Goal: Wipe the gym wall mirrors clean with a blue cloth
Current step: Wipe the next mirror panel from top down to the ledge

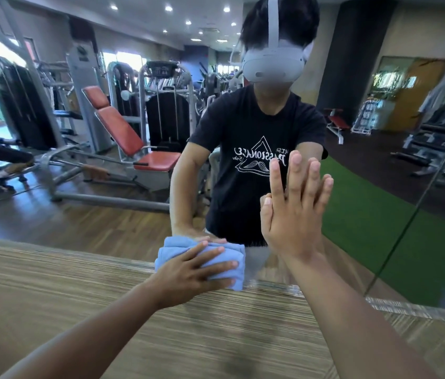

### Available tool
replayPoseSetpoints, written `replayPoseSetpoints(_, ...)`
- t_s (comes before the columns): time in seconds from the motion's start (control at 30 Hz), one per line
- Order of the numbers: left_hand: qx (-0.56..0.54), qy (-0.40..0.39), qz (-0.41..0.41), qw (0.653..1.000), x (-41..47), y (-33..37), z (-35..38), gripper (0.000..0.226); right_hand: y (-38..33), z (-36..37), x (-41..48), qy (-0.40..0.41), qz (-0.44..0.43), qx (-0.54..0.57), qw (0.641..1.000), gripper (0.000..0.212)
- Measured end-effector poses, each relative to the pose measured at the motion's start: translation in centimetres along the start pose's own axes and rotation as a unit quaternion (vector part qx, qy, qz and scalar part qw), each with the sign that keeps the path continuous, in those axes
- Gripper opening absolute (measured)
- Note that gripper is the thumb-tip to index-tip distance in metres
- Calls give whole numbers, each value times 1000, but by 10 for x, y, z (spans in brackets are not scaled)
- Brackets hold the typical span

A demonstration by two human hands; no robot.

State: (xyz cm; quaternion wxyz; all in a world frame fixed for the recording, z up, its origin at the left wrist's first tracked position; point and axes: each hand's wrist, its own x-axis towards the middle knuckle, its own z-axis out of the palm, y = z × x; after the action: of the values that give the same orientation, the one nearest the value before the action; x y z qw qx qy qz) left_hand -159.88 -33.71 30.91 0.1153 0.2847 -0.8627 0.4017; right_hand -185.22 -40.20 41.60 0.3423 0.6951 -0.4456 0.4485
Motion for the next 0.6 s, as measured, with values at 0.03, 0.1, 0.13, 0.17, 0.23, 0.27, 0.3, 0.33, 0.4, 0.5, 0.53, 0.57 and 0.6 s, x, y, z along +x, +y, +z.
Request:
replayPoseSetpoints(0.03,7,4,3,1000,-1,-5,-2,50,0,1,0,2,1,-2,1000,65)
replayPoseSetpoints(0.1,16,12,-6,1000,-4,-21,-11,51,1,1,-1,3,-1,-4,1000,65)
replayPoseSetpoints(0.13,20,15,-24,999,-6,-30,-18,52,1,2,-1,4,-3,-5,1000,65)
replayPoseSetpoints(0.17,22,23,-56,998,-9,-40,-25,52,1,2,-1,5,-4,-7,1000,65)
replayPoseSetpoints(0.23,12,63,-155,986,-13,-57,-39,45,1,1,-1,8,-5,-9,1000,66)
replayPoseSetpoints(0.27,10,89,-220,971,-15,-63,-44,41,1,1,-1,8,-5,-9,1000,66)
replayPoseSetpoints(0.3,4,113,-289,951,-18,-67,-46,40,1,1,-1,9,-5,-8,1000,66)
replayPoseSetpoints(0.33,-10,135,-360,923,-19,-67,-47,41,1,1,-1,9,-4,-7,1000,66)
replayPoseSetpoints(0.4,-67,181,-493,848,-14,-58,-46,51,1,1,-1,7,-2,-2,1000,65)
replayPoseSetpoints(0.5,-193,274,-658,674,17,-31,-48,62,0,-1,-1,0,-6,6,1000,65)
replayPoseSetpoints(0.53,-225,294,-698,613,29,-21,-47,62,-1,-1,0,-3,-6,8,1000,65)
replayPoseSetpoints(0.57,-251,312,-730,554,39,-11,-45,61,-1,-2,0,-5,-4,11,1000,65)
replayPoseSetpoints(0.6,-272,326,-756,499,47,0,-41,61,-1,-2,0,-5,-3,11,1000,65)
